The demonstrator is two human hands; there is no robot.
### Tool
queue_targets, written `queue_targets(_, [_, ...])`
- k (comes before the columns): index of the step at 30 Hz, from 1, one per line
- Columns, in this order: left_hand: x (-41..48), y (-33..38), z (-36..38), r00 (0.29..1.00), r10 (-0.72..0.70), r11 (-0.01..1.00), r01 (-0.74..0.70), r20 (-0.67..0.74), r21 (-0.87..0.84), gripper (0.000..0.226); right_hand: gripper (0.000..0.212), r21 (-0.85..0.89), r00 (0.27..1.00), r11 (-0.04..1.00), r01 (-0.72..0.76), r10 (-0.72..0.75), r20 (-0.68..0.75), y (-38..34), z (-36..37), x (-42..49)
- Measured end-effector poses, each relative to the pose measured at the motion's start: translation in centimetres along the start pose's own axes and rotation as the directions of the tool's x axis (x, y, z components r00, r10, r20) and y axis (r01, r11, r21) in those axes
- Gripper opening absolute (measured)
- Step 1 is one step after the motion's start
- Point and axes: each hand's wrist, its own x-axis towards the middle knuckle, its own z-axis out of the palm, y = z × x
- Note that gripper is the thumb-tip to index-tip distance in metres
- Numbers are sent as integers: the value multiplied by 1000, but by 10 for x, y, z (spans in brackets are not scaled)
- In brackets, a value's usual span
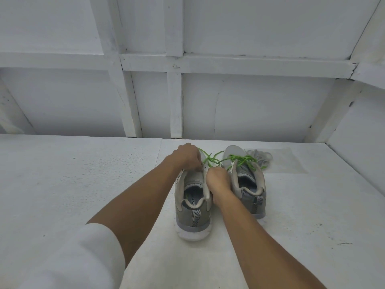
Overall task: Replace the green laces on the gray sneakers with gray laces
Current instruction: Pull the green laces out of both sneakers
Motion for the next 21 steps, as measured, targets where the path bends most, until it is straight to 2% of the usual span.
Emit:
queue_targets(4, [3, -10, -11, 996, -20, 997, 26, -85, 72, 14, 21, 38, 1000, 999, -5, 6, -2, 1, 0, 0])
queue_targets(7, [0, -37, -34, 953, -152, 978, 183, -261, 100, 28, 32, 65, 1000, 998, -6, 6, 10, 3, 0, 1])
queue_targets(9, [-6, -57, -52, 895, -242, 948, 300, -374, 107, 27, 34, 77, 1000, 997, -5, 4, 20, 4, 1, 1])
queue_targets(11, [-7, -69, -64, 871, -295, 928, 359, -392, 99, 24, 31, 79, 1000, 997, -11, 10, 17, 5, 2, 2])
queue_targets(14, [-7, -55, -62, 923, -248, 967, 255, -295, -14, 41, 14, 77, 1000, 997, 1, -1, 11, 5, 2, 1])
queue_targets(16, [-8, -33, -50, 977, -107, 994, 98, -183, -57, 41, 19, 71, 1000, 997, 9, -10, 10, 5, 3, 0])
queue_targets(18, [-11, -10, -31, 1000, 21, 1000, -21, -15, 8, 29, 30, 59, 1000, 998, 12, -12, -2, 6, 3, 1])
queue_targets(19, [-12, -1, -22, 998, 44, 997, -47, 48, 67, 25, 30, 42, 1000, 999, 13, -13, -6, 6, 3, 2])
queue_targets(21, [-9, 6, -10, 996, 30, 986, -43, 87, 159, 23, 25, -34, 1000, 999, 12, -12, -2, 4, 1, 5])
